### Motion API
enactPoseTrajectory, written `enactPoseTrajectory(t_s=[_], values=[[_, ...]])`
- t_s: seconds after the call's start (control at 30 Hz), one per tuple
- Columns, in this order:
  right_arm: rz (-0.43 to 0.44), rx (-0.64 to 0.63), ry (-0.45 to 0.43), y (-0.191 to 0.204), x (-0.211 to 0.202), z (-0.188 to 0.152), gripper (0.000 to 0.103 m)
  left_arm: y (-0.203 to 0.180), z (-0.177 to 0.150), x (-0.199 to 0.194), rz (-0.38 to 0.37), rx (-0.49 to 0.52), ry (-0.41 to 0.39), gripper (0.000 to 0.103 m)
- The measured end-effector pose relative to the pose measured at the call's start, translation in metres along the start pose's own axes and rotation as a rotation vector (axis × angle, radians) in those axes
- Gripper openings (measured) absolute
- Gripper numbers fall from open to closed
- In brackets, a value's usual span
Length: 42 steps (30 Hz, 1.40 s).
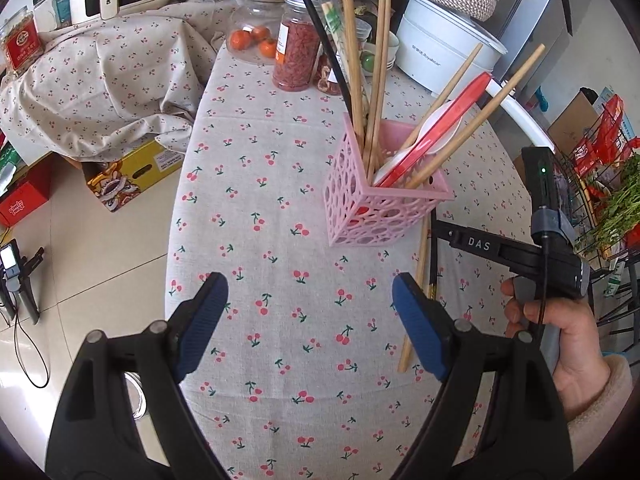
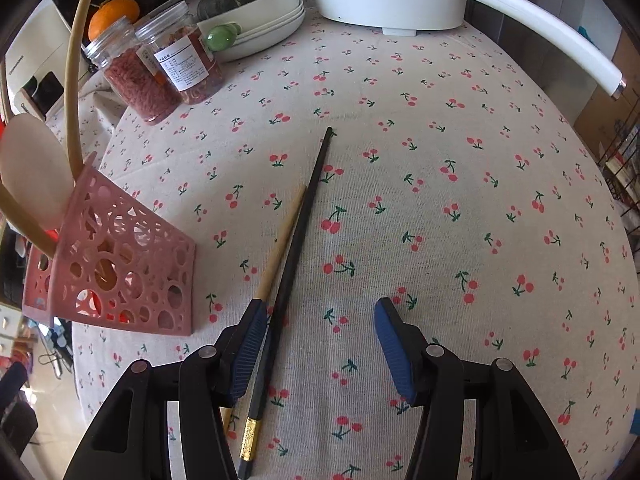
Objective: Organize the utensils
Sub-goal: 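Grasp the black gold-tipped chopstick with the right gripper, then lift the black chopstick with the right gripper while the left grasps the wooden chopstick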
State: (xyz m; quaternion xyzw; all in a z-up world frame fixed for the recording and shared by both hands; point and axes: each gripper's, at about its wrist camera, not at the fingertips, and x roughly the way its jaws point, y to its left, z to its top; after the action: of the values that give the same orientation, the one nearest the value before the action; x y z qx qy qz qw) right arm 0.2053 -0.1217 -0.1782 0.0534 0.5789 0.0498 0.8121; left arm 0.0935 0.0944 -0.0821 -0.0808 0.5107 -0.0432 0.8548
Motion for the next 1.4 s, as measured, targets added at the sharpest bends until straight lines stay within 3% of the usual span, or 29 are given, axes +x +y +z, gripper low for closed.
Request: enactPoseTrajectory(t_s=[0.17, 0.33, 0.43, 0.6, 0.73, 0.77, 0.83, 0.87, 1.0, 1.33, 1.4], values=[[-0.064, -0.06, -0.001, 0.012, 0.005, 0.003, 0.057, -0.001, -0.002, 0.001, -0.004, 0.009, 0.005, 0.084], [-0.142, -0.11, 0.062, 0.005, 0.005, 0.0, 0.05, -0.003, -0.004, 0.002, -0.007, 0.021, 0.015, 0.084], [-0.151, -0.068, 0.108, -0.013, 0.002, 0.001, 0.05, -0.006, -0.004, 0.003, -0.007, 0.03, 0.017, 0.084], [-0.125, -0.006, 0.097, -0.033, -0.001, 0.007, 0.05, -0.013, -0.007, 0.005, -0.012, 0.052, 0.025, 0.084], [-0.149, -0.032, 0.066, -0.031, 0.002, 0.014, 0.047, -0.017, -0.01, 0.008, -0.006, 0.07, 0.036, 0.084], [-0.147, -0.044, 0.059, -0.03, 0.002, 0.014, 0.044, -0.018, -0.011, 0.009, -0.004, 0.073, 0.041, 0.084], [-0.136, -0.059, 0.06, -0.026, 0.001, 0.016, 0.023, -0.019, -0.013, 0.011, -0.002, 0.081, 0.051, 0.084], [-0.128, -0.069, 0.064, -0.026, 0.0, 0.016, 0.017, -0.02, -0.014, 0.011, -0.004, 0.085, 0.052, 0.084], [-0.082, -0.057, 0.072, -0.038, -0.004, 0.014, 0.007, -0.027, -0.017, 0.014, -0.002, 0.107, 0.062, 0.084], [0.04, 0.04, 0.01, -0.124, -0.062, -0.017, 0.006, -0.082, -0.027, 0.027, -0.072, 0.246, 0.073, 0.084], [0.07, 0.051, -0.006, -0.136, -0.074, -0.022, 0.006, -0.097, -0.03, 0.032, -0.085, 0.289, 0.064, 0.08]])
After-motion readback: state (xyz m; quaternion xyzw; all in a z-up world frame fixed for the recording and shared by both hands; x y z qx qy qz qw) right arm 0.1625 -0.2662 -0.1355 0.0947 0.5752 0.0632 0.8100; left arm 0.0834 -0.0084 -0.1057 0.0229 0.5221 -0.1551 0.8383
